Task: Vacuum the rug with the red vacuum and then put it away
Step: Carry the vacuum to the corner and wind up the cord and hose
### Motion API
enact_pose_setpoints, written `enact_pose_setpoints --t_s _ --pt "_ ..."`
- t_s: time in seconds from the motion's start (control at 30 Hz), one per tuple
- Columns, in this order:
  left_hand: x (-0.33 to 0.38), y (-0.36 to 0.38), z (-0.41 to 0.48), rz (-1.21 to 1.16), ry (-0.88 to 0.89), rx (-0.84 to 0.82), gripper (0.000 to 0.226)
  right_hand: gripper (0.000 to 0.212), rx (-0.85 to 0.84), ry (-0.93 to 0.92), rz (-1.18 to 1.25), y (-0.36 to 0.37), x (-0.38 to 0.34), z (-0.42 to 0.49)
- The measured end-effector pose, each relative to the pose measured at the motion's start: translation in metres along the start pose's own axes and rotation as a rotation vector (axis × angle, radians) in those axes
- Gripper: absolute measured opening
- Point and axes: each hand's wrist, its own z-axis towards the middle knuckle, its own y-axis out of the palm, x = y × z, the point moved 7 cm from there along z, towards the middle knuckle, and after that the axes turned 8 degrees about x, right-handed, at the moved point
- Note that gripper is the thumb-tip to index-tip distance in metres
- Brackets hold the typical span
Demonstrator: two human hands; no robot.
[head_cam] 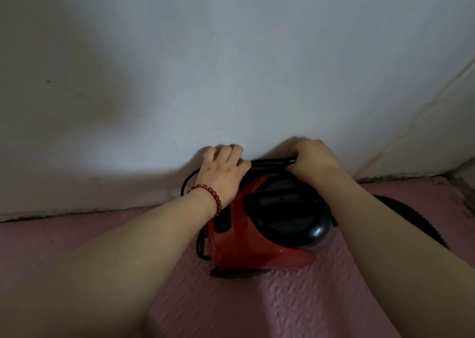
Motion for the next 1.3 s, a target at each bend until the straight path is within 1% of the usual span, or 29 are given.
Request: enact_pose_setpoints --t_s 0.07,0.17,0.23,0.33,0.4,0.5,0.6,0.67,0.83,0.9,1.03,1.13,1.23,1.3 --pt "0.002 -0.001 0.002 0.02 -0.039 -0.063 0.037 0.022 -0.009 -0.026 0.007 0.0 -0.001 0.0" --pt "0.006 0.005 0.007 0.031 -0.073 -0.194 0.039 0.03 -0.052 -0.092 0.068 0.0 -0.005 0.0" --pt "0.004 0.01 0.008 -0.017 -0.093 -0.239 0.038 0.035 -0.081 -0.123 0.117 0.001 -0.009 -0.001" --pt "-0.002 0.011 0.009 -0.127 -0.13 -0.219 0.028 0.045 -0.071 -0.149 0.168 0.001 -0.015 -0.004" --pt "-0.007 0.008 0.01 -0.229 -0.15 -0.17 0.023 0.041 -0.077 -0.169 0.173 0.004 -0.019 -0.004" --pt "-0.011 0.004 0.007 -0.305 -0.109 -0.167 0.036 0.033 -0.089 -0.13 0.12 0.008 -0.019 -0.001" --pt "-0.01 0.006 0.006 -0.259 -0.078 -0.236 0.035 0.033 -0.107 -0.075 0.058 0.011 -0.017 0.001" --pt "-0.01 0.008 0.009 -0.18 -0.083 -0.219 0.027 0.034 -0.113 -0.067 0.052 0.013 -0.017 0.002" --pt "-0.015 0.02 0.015 -0.012 -0.169 -0.267 0.018 0.029 -0.086 -0.098 0.105 0.015 -0.016 0.003" --pt "-0.014 0.021 0.017 0.058 -0.182 -0.28 0.013 0.024 -0.066 -0.107 0.141 0.012 -0.016 0.001" --pt "-0.008 0.019 0.017 0.07 -0.185 -0.293 0.016 0.018 -0.026 -0.121 0.172 0.007 -0.016 -0.002" --pt "-0.007 0.014 0.016 -0.016 -0.176 -0.251 0.016 0.016 -0.012 -0.115 0.167 0.003 -0.016 -0.004" --pt "-0.008 0.006 0.014 -0.225 -0.202 -0.207 0.022 0.016 -0.016 -0.107 0.182 0.001 -0.018 -0.005" --pt "-0.01 -0.002 0.015 -0.34 -0.251 -0.143 0.022 0.016 -0.017 -0.108 0.195 -0.001 -0.021 -0.007"
